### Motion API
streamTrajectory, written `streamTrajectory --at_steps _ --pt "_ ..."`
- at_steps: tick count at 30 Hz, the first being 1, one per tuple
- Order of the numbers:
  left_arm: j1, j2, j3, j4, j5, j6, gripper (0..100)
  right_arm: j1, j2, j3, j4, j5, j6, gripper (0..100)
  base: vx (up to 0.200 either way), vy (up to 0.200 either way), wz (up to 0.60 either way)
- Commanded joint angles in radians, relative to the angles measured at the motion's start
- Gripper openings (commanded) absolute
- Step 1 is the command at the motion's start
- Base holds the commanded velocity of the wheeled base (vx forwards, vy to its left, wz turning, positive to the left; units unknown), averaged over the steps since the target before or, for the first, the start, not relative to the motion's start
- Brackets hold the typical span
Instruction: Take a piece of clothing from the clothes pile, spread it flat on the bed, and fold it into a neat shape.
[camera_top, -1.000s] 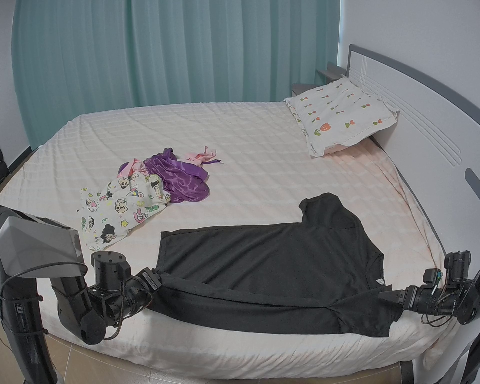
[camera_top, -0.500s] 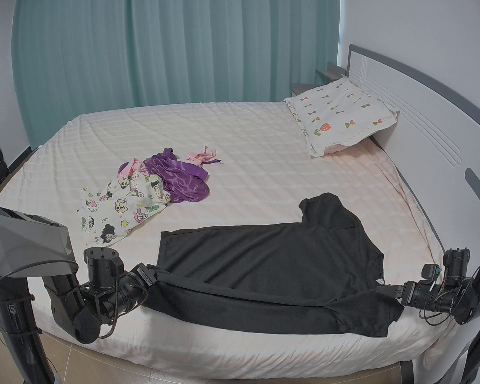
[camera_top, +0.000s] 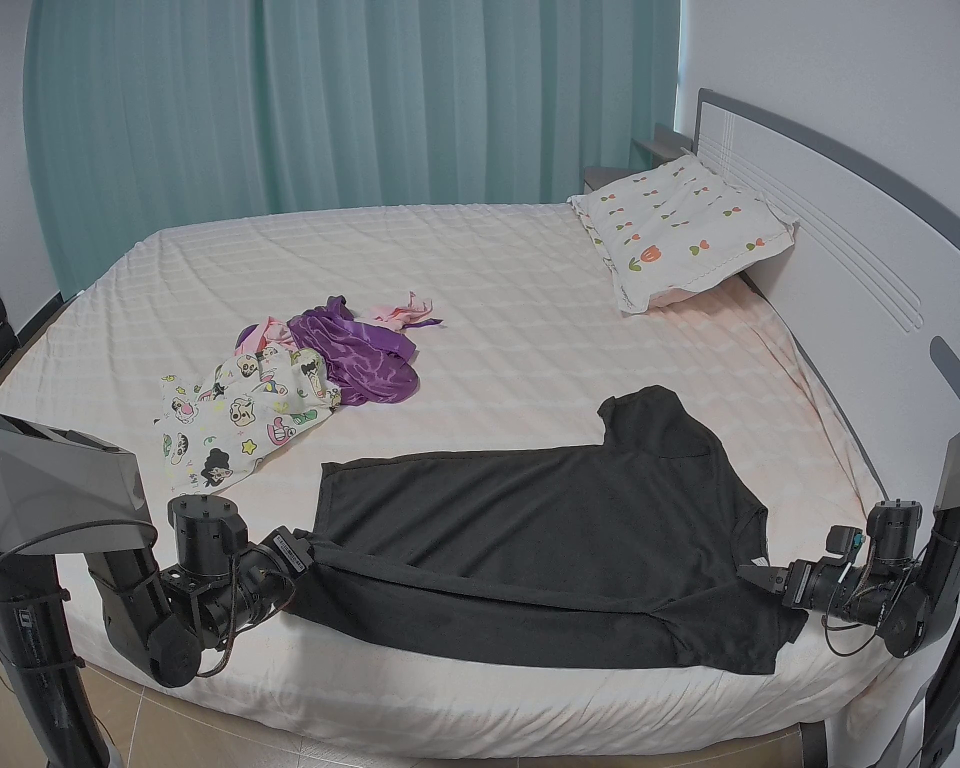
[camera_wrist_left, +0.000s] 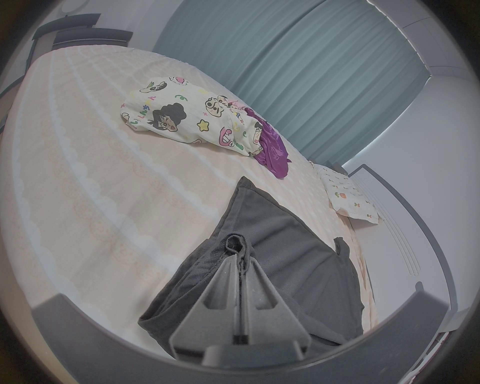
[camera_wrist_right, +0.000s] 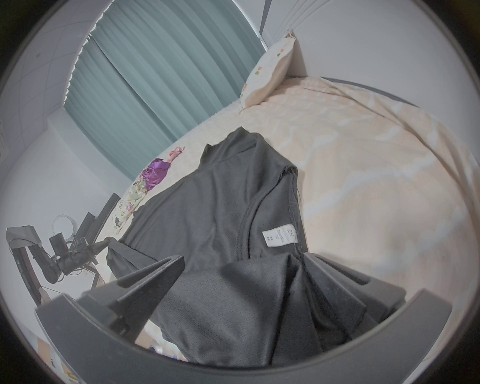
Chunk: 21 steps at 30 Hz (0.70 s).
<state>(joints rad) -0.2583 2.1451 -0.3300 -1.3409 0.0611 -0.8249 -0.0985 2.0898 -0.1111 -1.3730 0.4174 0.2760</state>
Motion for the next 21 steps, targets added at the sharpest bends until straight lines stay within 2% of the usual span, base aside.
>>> streamTrajectory --at_steps 1,2,15,21 --pt "0.002 0.009 -0.001 -0.001 0.000 0.000 0 0.010 0.042 0.008 -0.001 -0.011 -0.001 100 0.000 0.000 0.00" --pt "0.002 0.009 -0.001 -0.001 -0.001 0.000 0 0.010 0.042 0.008 -0.003 -0.011 -0.001 0 0.000 0.000 0.00" --pt "0.008 0.013 0.002 -0.001 0.000 0.000 0 0.003 0.032 0.011 -0.063 -0.032 0.006 0 0.000 0.000 0.00" --pt "0.011 0.015 0.012 -0.001 0.000 -0.005 0 0.005 0.033 0.010 -0.172 -0.039 0.095 0 0.000 0.000 0.00"
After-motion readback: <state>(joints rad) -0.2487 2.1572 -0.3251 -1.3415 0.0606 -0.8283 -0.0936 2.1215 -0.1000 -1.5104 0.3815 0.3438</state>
